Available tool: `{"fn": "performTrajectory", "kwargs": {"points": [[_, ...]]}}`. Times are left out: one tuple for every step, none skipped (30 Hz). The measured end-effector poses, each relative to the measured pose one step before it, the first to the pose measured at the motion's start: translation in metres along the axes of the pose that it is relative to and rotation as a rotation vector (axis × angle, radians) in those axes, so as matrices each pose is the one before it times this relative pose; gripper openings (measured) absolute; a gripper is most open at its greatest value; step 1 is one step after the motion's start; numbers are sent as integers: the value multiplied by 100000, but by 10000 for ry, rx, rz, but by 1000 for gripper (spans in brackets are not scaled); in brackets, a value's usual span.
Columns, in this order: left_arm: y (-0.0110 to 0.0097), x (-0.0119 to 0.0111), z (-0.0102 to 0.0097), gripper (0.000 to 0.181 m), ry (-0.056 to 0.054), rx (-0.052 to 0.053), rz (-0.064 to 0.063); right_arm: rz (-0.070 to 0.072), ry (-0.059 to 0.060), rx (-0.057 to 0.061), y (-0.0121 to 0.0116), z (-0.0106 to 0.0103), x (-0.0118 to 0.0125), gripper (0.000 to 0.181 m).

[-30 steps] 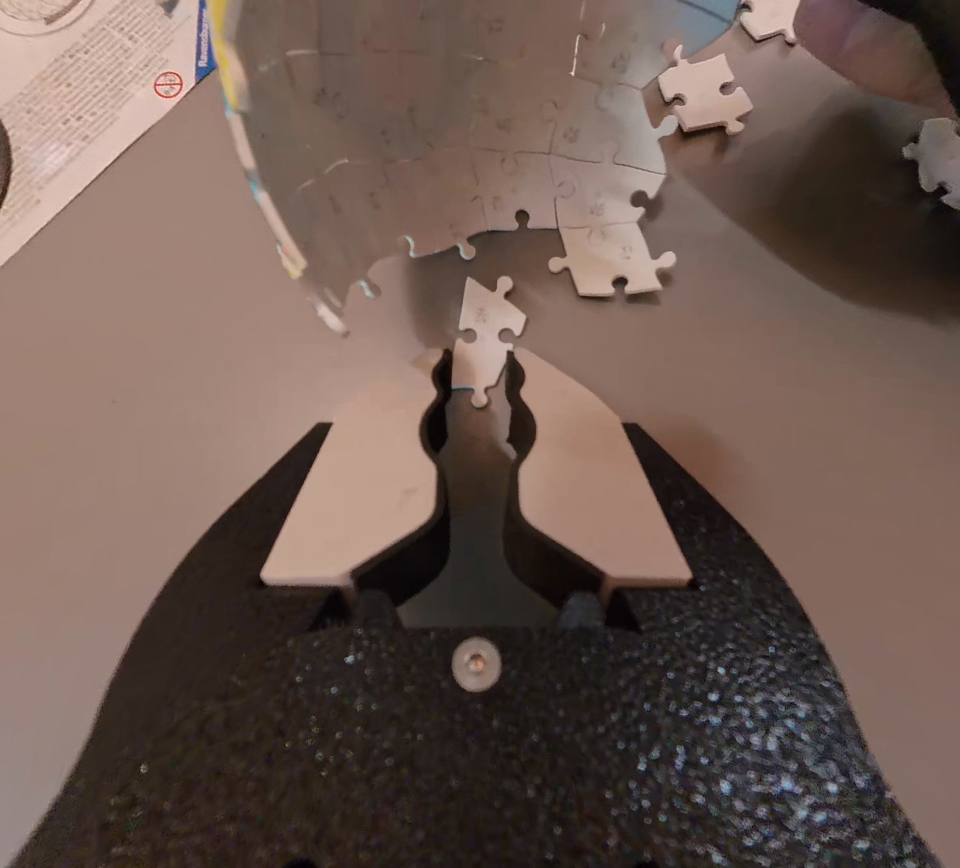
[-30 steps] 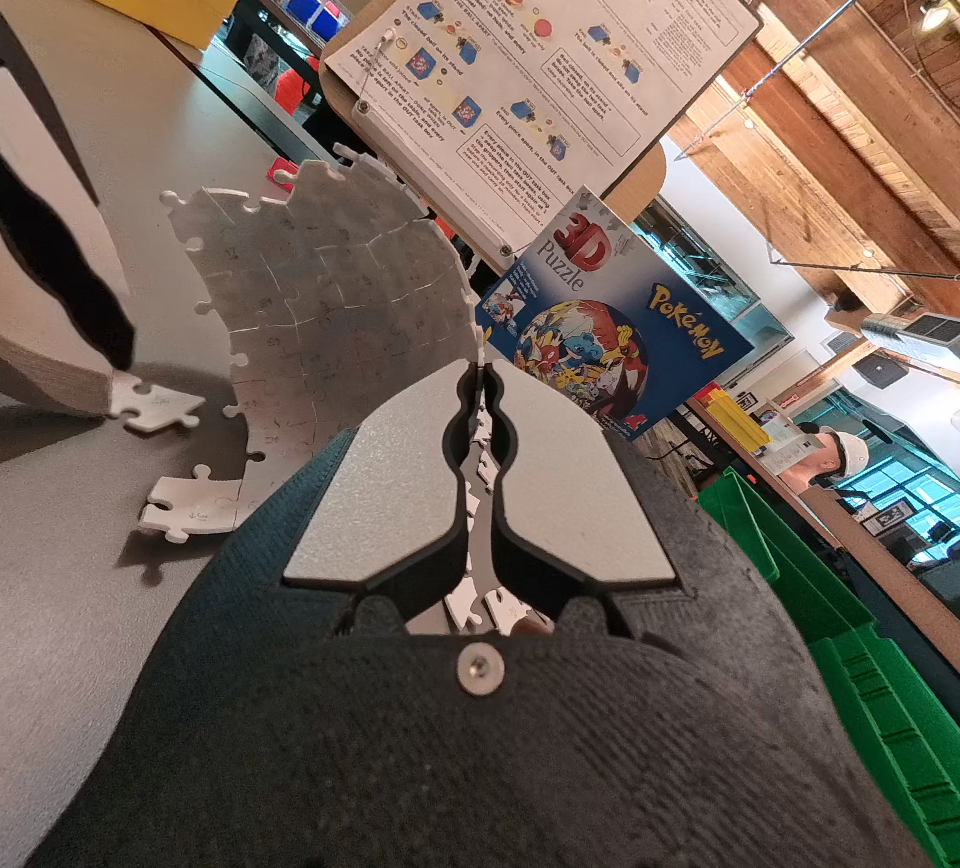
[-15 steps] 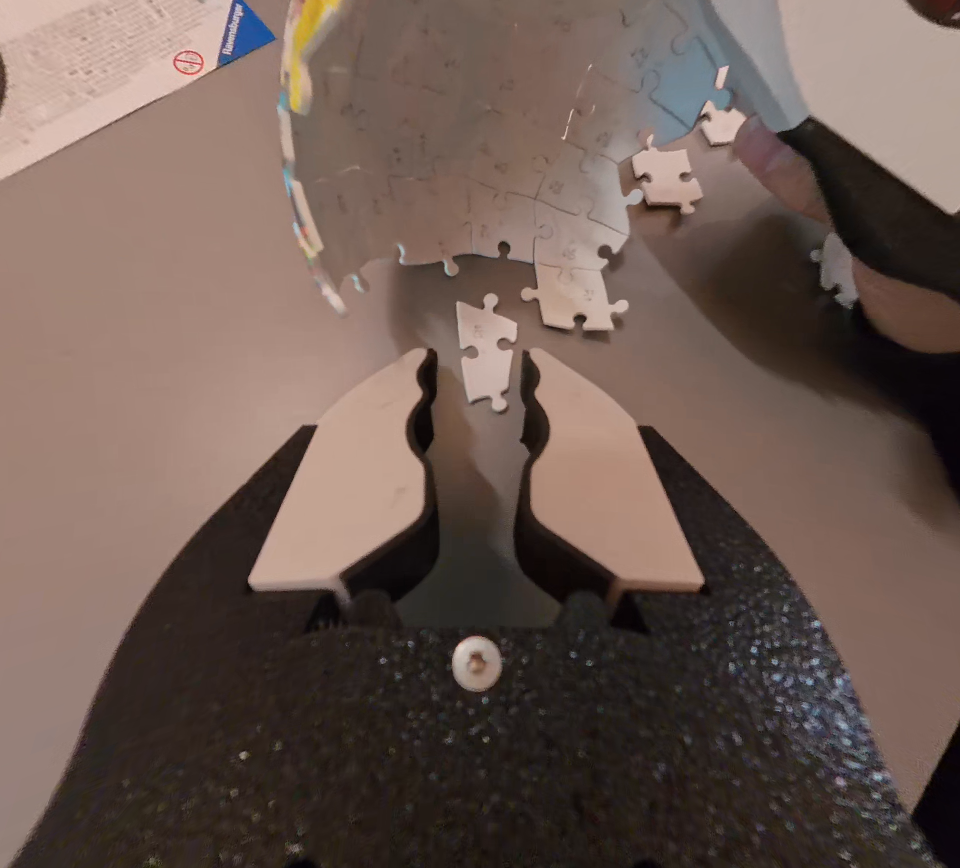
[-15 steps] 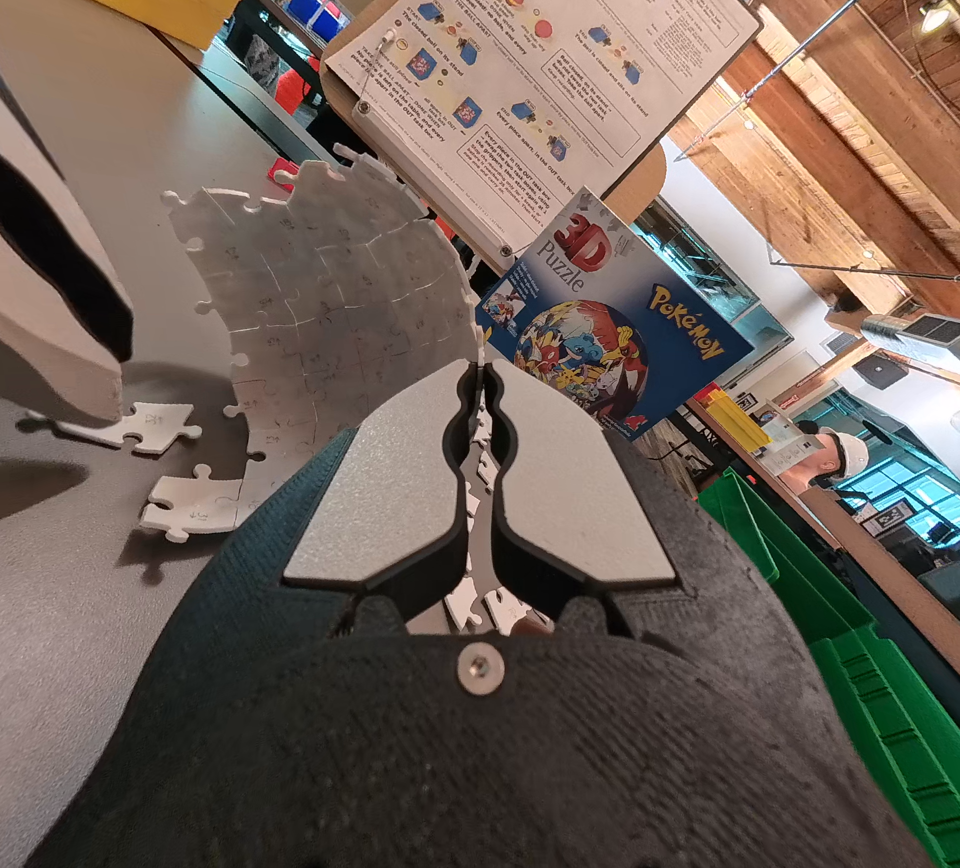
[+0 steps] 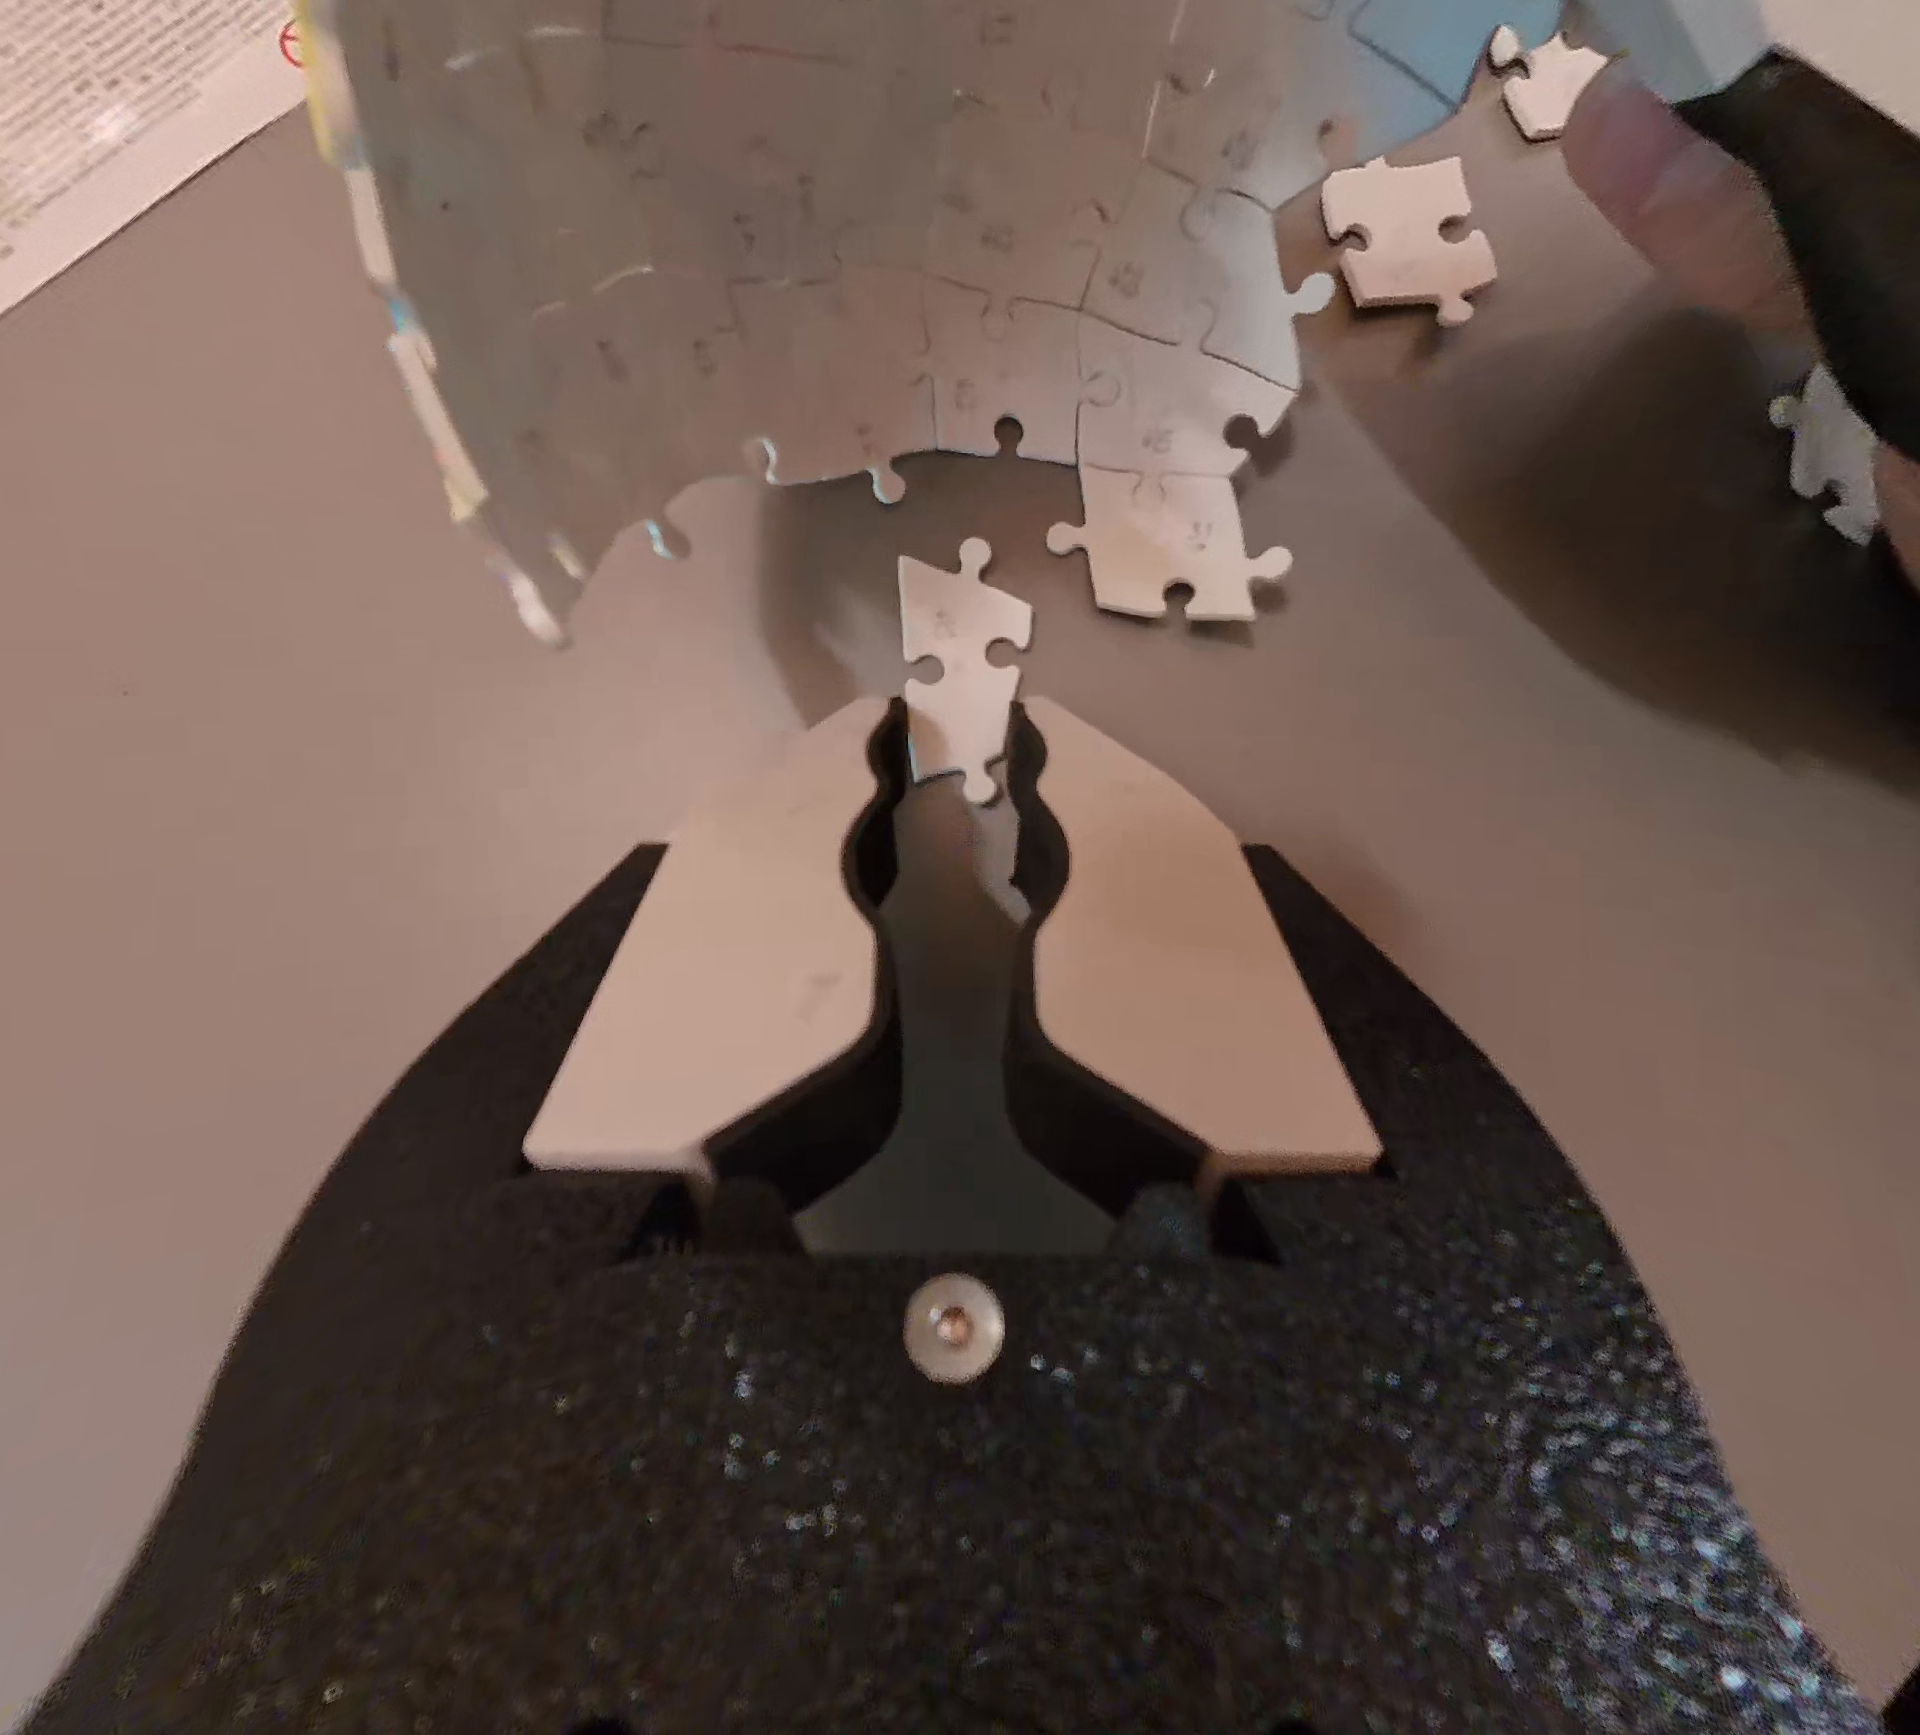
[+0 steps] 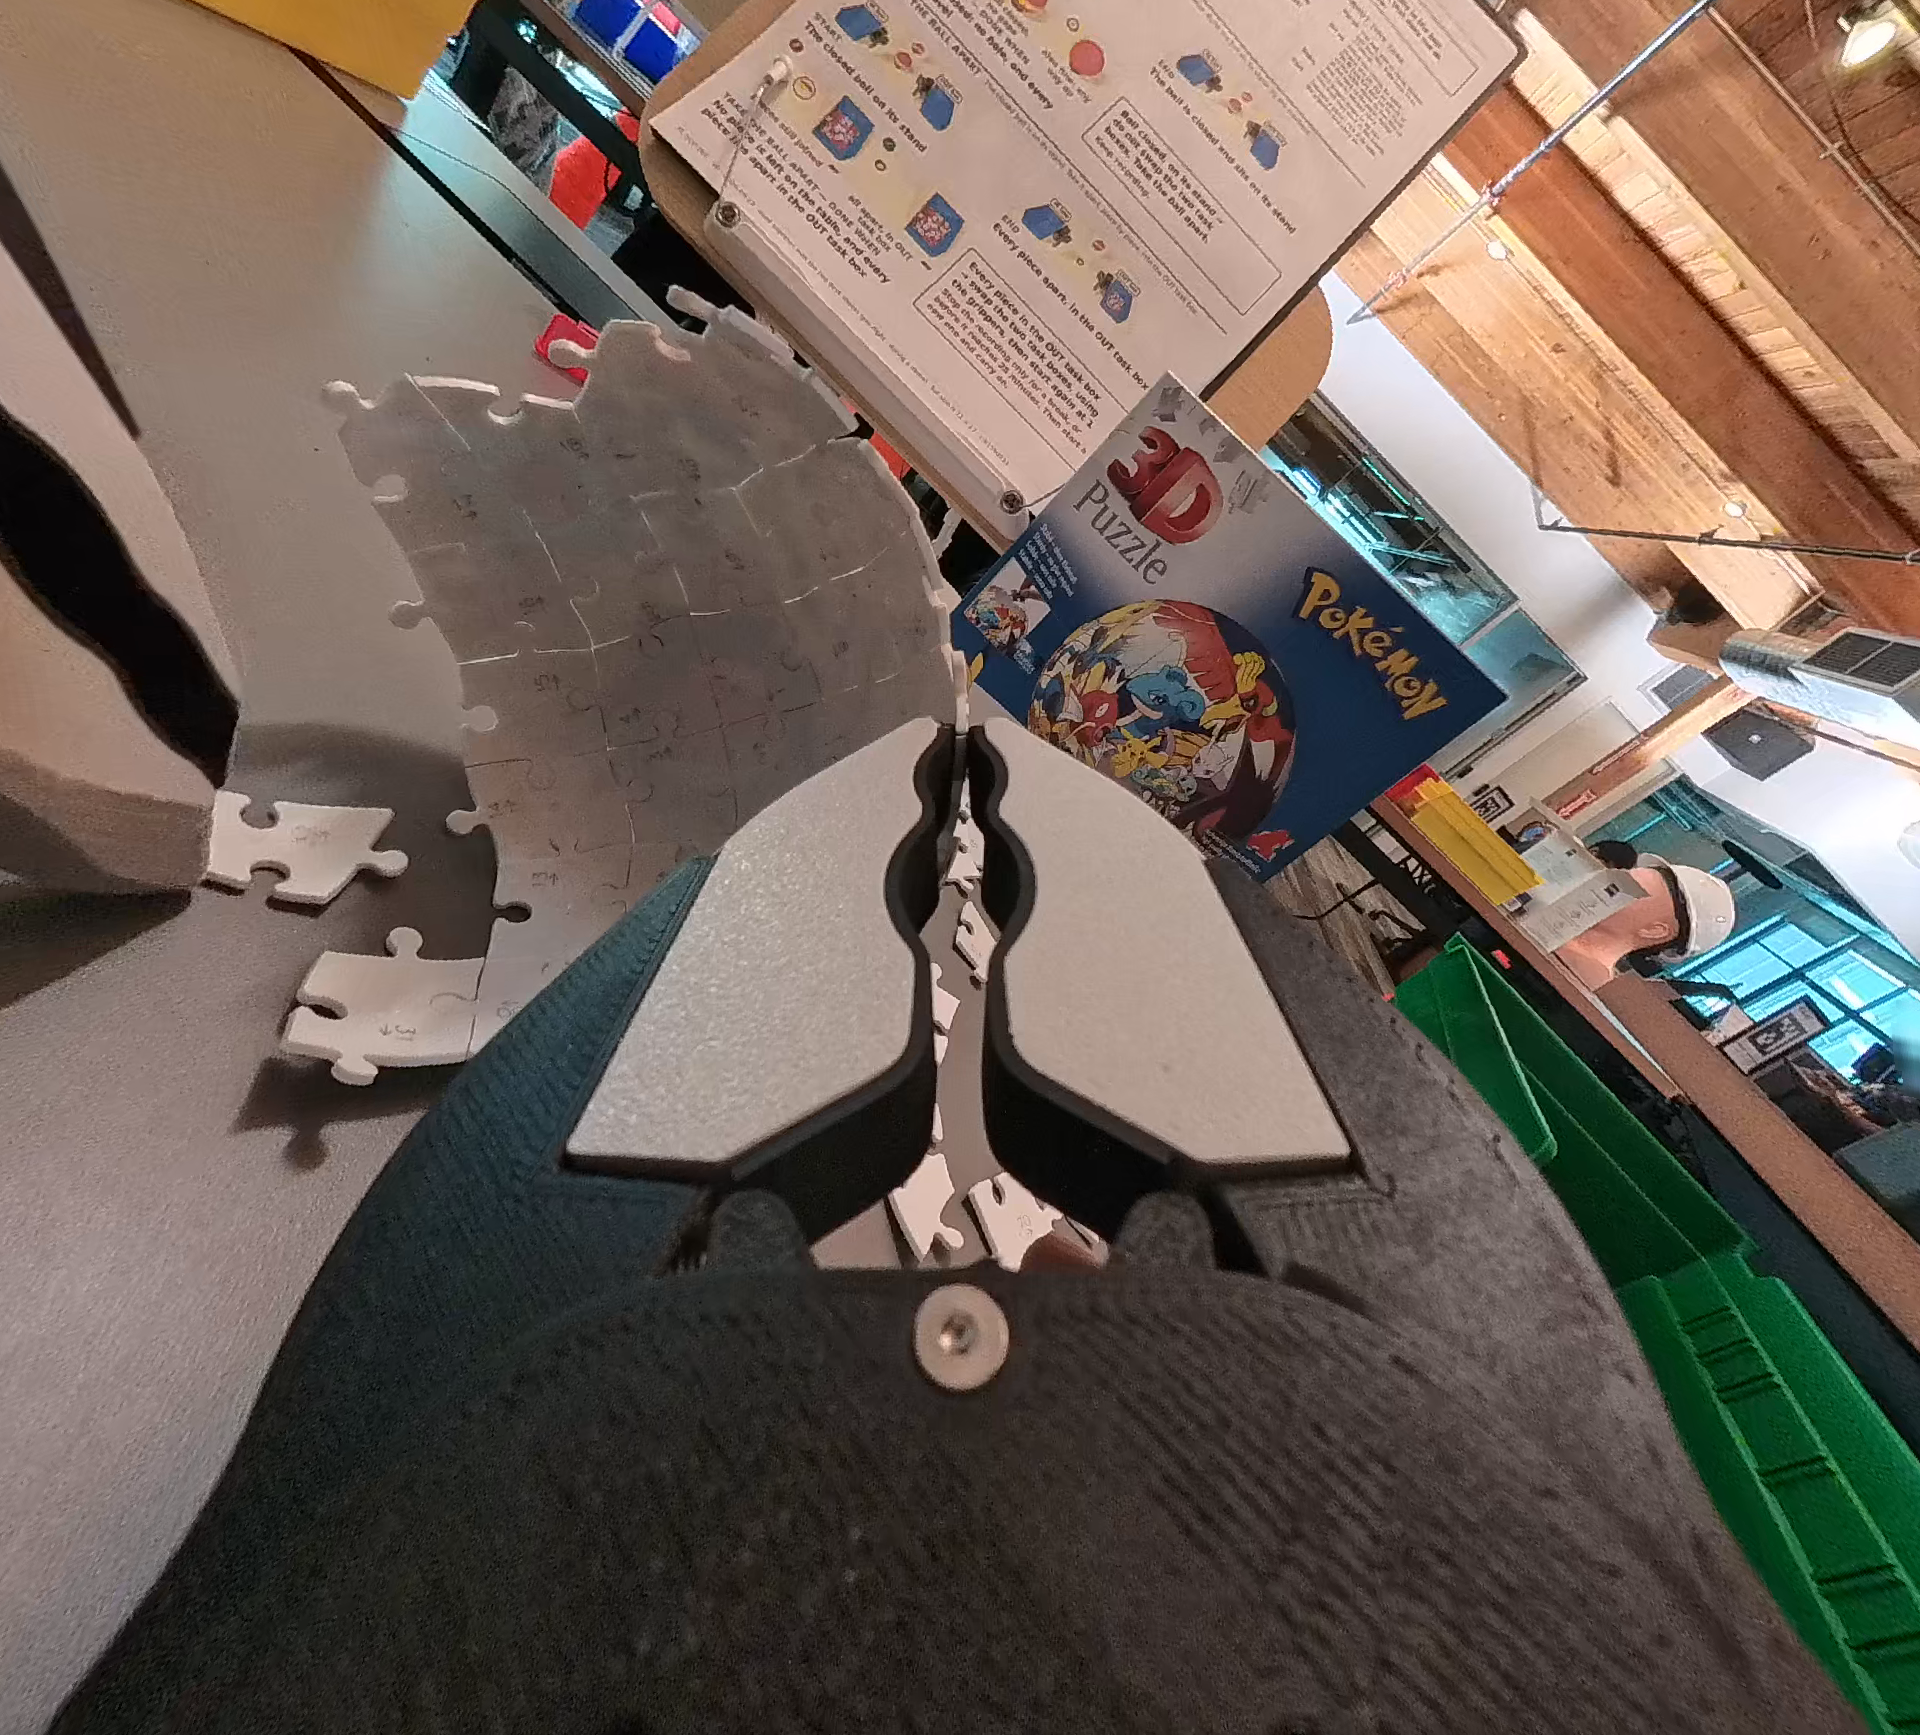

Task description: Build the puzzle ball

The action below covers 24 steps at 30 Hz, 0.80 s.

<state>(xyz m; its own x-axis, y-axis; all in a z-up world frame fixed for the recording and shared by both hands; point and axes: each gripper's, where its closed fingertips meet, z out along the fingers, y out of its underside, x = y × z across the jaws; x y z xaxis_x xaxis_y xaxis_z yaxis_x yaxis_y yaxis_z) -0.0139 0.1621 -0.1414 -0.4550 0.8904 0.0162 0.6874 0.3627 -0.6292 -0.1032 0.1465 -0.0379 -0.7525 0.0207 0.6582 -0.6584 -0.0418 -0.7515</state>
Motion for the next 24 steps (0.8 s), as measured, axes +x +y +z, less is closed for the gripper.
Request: {"fn": "performTrajectory", "kwargs": {"points": [[4, 1, 16, 17, -52, 24, 40, 7, -1, 0, -7, 10, 0, 3], [-16, -14, 17, 17, -61, 26, 8, 12, -2, -5, 19, -4, 4, 3], [-50, 2, 39, 17, -49, 40, -105, 6, 1, -3, 11, 8, 5, 3], [-94, -7, 62, 17, -35, 76, -117, -1, -3, 7, -10, -5, -4, 3], [-81, 32, 63, 17, -12, 79, -93, -11, 2, 5, -19, 4, -5, 2], [-80, 104, 42, 17, 32, 63, -107, -15, 1, -1, -5, -1, -10, 2], [-160, 131, 26, 17, 33, 102, -181, 3, 1, -2, -4, 9, 6, 3], [-259, 94, 48, 17, -6, 153, -236, 11, 0, -3, 17, -2, 7, 3], [-275, 135, 71, 17, 6, 142, -201, -2, -1, -2, 2, -1, 0, 3], [-164, 144, 110, 17, 1, 67, -131, -4, 1, 4, -18, 13, -11, 3], [-113, 68, 130, 17, -50, 26, -68, -11, 0, 4, -12, -7, 1, 3], [-63, 20, 142, 17, -71, -9, -39, -3, 0, 3, -11, 2, -5, 2], [-3, 10, 152, 17, -68, -36, -53, 1, 1, -1, 0, -10, 0, 3], [-34, 7, 136, 17, -66, -9, -83, 6, -1, -6, 14, 6, 2, 3], [-58, 93, 134, 17, 0, 13, -76, -2, 1, -1, 1, 0, 2, 3], [-84, 174, 100, 17, 64, 23, -54, -4, 0, 3, -10, 2, -5, 3], [-69, 127, 73, 17, 24, -3, -50, 2, -1, 2, -3, -8, -2, 3], [-63, 1, 66, 17, -40, -5, -29, 1, 0, -4, 14, 6, -8, 3], [-42, 16, 62, 17, -11, -12, -6, 8, 2, -2, 9, -2, 18, 3], [-45, 14, 19, 18, -2, -8, -14, 12, 0, -1, 8, -1, -2, 3], [-53, 13, -40, 21, 4, 14, -12, 0, 1, -4, 11, -3, 10, 3], [-68, 170, -80, 25, 118, 48, 36, -2, 1, -2, -4, -1, -4, 3], [-71, 270, -97, 27, 193, 61, 44, -1, 1, 1, -2, -9, 2, 3], [-38, 147, -97, 27, 104, 47, 16, 1, -1, 3, -4, -8, -3, 3]]}}
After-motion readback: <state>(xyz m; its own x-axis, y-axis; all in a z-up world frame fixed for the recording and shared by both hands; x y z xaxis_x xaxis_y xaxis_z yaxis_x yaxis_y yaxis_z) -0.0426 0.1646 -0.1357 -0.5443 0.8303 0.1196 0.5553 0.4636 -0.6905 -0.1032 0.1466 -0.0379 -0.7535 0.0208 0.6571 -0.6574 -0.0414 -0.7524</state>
